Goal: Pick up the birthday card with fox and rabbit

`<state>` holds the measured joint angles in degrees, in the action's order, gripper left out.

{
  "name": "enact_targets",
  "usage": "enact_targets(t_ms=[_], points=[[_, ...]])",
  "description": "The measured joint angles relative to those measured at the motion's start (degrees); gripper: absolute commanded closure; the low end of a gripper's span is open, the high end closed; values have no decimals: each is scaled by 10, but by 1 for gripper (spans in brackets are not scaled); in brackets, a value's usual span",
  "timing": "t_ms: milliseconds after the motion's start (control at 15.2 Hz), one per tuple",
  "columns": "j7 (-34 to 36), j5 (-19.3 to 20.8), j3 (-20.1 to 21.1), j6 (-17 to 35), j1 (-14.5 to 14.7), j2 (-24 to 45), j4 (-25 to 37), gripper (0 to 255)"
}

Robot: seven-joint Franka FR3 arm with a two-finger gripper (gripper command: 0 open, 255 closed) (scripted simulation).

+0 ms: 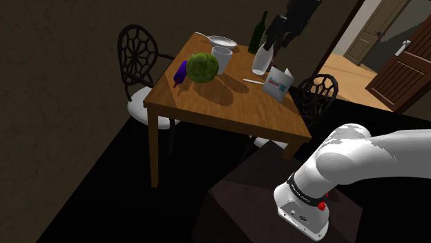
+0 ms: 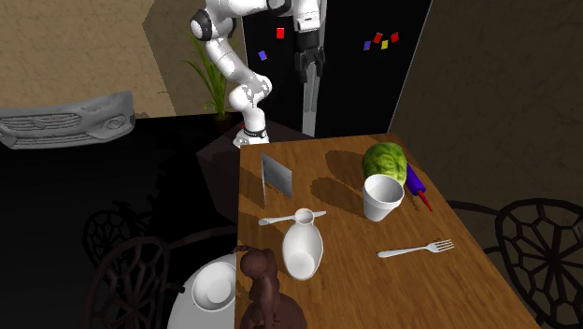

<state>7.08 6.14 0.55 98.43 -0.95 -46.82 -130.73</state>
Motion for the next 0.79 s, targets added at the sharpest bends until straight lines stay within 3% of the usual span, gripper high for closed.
enact_targets(t_ms=[264, 792], points=[[-12, 7, -21, 10, -9, 14, -5, 0], [-68, 34, -114, 45, -45, 86, -1, 0]])
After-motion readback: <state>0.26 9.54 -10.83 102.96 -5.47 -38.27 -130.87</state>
